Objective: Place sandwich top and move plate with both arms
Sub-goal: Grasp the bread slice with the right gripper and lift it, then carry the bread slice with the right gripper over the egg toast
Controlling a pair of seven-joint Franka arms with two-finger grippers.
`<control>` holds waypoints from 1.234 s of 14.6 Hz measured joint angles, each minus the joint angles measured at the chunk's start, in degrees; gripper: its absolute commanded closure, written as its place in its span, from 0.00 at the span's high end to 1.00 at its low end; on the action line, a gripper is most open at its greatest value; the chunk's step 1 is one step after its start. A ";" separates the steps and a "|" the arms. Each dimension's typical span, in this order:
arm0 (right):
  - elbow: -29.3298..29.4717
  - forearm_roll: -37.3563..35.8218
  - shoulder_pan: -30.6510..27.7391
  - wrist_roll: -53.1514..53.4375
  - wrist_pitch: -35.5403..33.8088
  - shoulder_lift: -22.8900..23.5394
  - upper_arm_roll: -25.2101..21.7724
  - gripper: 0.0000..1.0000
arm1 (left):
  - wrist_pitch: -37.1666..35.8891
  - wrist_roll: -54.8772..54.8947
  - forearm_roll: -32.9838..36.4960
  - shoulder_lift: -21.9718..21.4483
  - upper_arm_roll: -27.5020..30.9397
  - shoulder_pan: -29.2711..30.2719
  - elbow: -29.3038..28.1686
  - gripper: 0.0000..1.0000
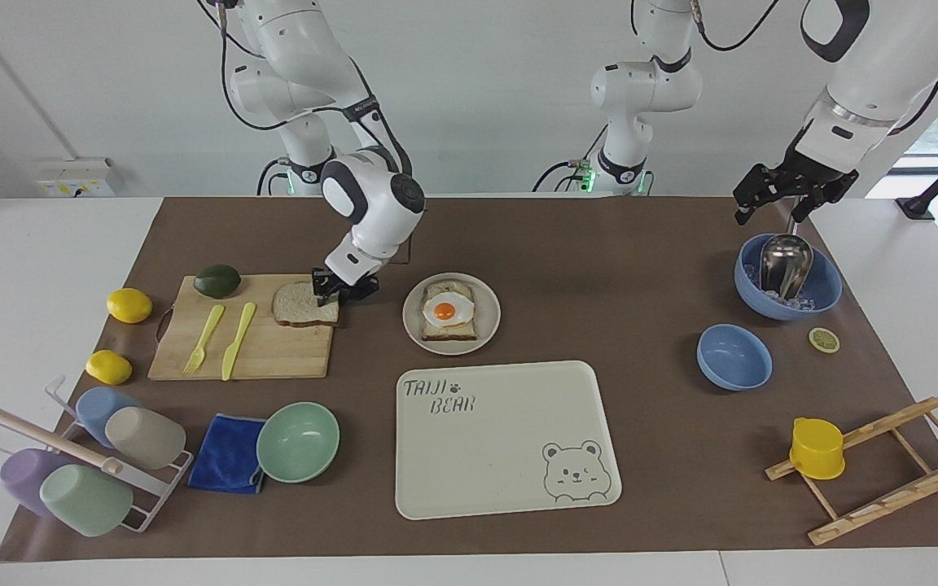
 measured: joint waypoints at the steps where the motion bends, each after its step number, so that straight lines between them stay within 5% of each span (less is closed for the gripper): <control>1: 0.36 -0.01 0.09 -0.09 -0.61 0.00 0.00 0.00 | 0.00 0.00 0.00 0.00 0.00 0.00 0.00 1.00; 4: 5.51 0.41 0.59 -4.66 -6.79 0.08 0.24 0.00 | 0.00 0.00 0.00 0.00 0.00 0.00 0.00 1.00; 9: 27.62 7.67 6.18 -13.66 -24.14 3.08 0.72 0.00 | 0.00 0.00 0.00 0.00 0.00 0.00 0.00 1.00; 18: 42.69 9.31 21.45 -5.45 -28.94 15.54 1.04 0.00 | -0.17 0.00 0.00 0.00 -0.02 0.00 -0.11 1.00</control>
